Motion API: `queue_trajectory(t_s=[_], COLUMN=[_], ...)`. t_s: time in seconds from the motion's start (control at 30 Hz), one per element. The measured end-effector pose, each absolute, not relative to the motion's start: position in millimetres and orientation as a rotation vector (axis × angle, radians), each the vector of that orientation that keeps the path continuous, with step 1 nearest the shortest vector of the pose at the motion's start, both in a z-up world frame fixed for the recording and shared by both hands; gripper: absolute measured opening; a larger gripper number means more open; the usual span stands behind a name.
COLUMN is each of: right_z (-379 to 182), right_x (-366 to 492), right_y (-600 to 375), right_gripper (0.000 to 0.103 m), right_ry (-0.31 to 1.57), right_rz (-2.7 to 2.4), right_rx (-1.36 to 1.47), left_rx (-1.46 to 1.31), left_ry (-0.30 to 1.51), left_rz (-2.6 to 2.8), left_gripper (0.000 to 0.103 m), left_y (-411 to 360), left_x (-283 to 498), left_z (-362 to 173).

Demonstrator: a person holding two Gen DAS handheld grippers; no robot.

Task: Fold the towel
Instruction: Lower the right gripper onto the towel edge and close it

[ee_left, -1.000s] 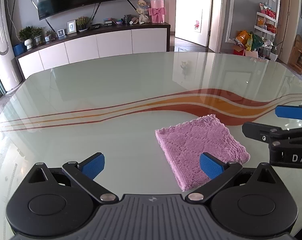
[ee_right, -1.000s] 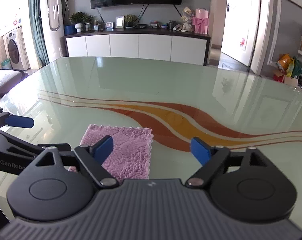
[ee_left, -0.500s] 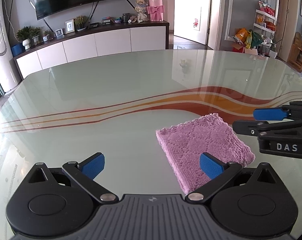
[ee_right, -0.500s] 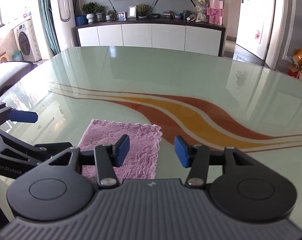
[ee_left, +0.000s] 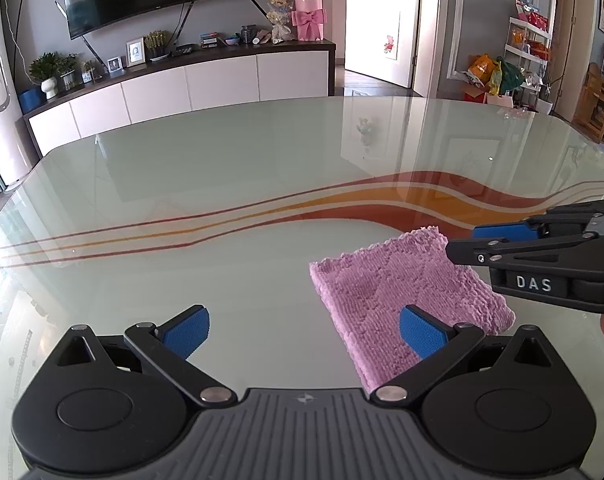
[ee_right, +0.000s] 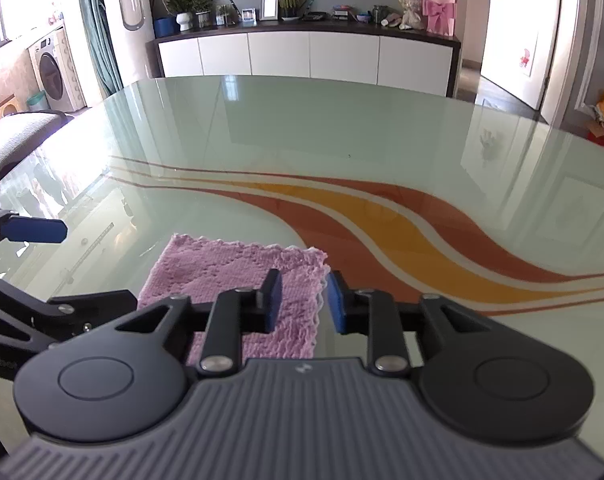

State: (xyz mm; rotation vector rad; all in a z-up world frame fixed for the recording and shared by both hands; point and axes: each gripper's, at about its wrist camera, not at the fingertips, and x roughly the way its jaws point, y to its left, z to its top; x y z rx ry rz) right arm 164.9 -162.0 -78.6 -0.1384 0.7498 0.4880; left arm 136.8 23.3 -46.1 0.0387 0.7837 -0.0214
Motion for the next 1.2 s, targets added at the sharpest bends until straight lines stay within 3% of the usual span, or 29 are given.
queue_trajectory(t_s=[0.33, 0.8, 1.2], right_z=[-87, -87, -67], right_x=[168, 168, 149], right_y=[-159, -155, -155], right_gripper=[0.023, 0.005, 0.001], right_ry=[0.769, 0.767, 0.715], right_rz=[0.479, 0.481, 0.535], right_rx=[-0.146, -0.147, -0.137], left_rx=[0.034, 0.026, 0.020], left_ry=[0.788, 0.788, 0.770], left_rz=[-0.022, -0.022, -0.002], left_gripper=[0.102, 0.102, 0.102], left_y=[25, 28, 35], left_x=[139, 138, 131], left_z=[-50, -49, -43])
